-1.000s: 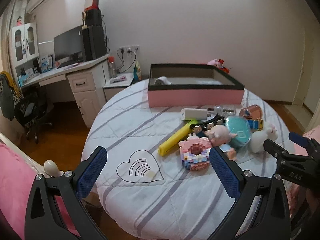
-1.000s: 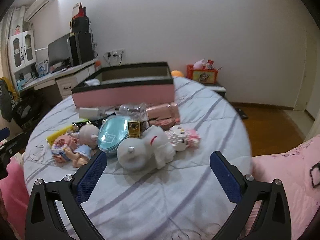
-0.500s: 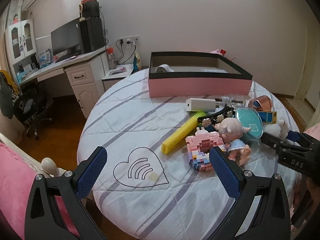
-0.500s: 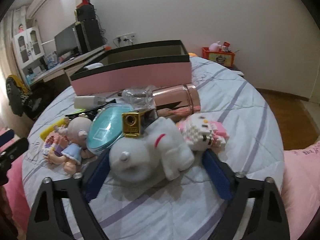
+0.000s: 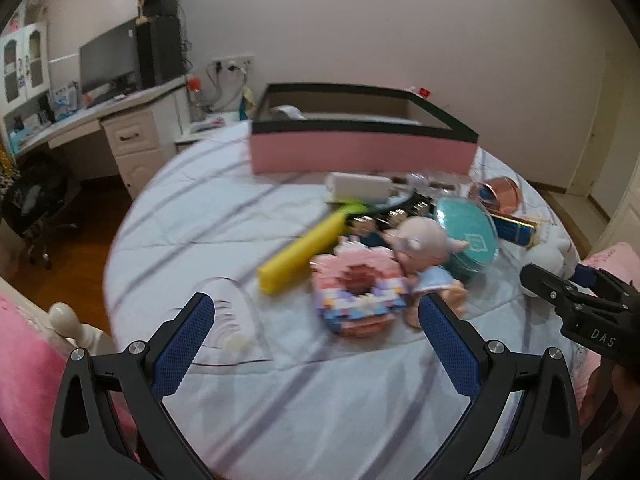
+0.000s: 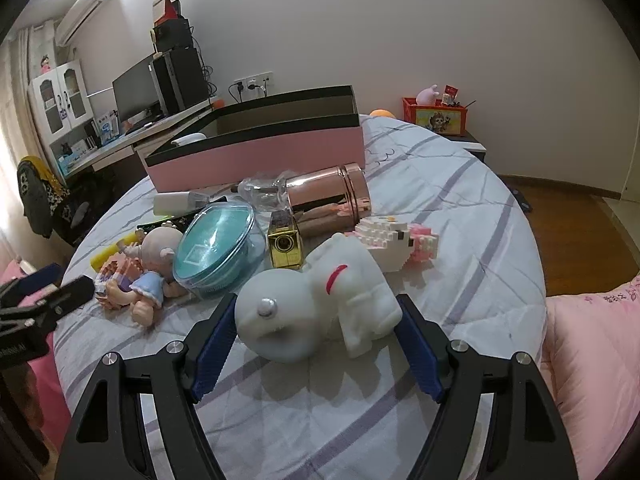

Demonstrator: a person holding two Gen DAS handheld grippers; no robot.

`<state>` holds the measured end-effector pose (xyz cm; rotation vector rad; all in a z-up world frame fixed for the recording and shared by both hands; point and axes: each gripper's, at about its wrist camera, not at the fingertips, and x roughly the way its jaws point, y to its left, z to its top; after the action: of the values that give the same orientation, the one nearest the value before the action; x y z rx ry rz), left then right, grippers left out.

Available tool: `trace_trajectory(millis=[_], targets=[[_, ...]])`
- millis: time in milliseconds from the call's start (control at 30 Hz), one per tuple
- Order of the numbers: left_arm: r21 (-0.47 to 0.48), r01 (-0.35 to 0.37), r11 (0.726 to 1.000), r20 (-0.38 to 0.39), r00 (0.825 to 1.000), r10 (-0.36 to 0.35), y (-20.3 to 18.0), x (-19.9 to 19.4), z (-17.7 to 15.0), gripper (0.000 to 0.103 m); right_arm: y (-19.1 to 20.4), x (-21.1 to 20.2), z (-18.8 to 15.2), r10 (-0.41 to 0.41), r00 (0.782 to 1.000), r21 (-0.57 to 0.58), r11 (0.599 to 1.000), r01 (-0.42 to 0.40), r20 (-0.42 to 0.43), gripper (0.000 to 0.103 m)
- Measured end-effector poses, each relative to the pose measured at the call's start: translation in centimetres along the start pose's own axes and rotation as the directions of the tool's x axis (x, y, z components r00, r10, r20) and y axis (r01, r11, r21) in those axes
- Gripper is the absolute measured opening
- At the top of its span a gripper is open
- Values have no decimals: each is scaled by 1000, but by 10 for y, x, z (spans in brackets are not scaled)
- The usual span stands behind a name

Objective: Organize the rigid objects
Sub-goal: 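Grasp the pink block donut with the left tool while the right tool grasps the white astronaut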

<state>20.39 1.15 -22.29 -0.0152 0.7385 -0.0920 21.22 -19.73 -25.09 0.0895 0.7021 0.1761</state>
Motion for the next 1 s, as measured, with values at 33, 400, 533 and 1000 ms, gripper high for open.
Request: trace_trajectory(millis=[33,400,533,1000], targets=[[-11,-2,1000,-10,1000,2,-2,5,0,103,0,0,0,1,1000,0,1000,-1,0,78],[-1,-71,997,-69,995,71,-12,38,2,75,-1,-1,-1,10,1000,5,1000,-10,10,78],[13,-39,999,-54,998,40,-13,36,5,54,-2,-1,-1,9,1000,2,1000,-9,8,78],[18,6,1000,18,1000,-6,-9,-1,8,54,12,-19,7,10,999,-26,1000,-9,54,78]])
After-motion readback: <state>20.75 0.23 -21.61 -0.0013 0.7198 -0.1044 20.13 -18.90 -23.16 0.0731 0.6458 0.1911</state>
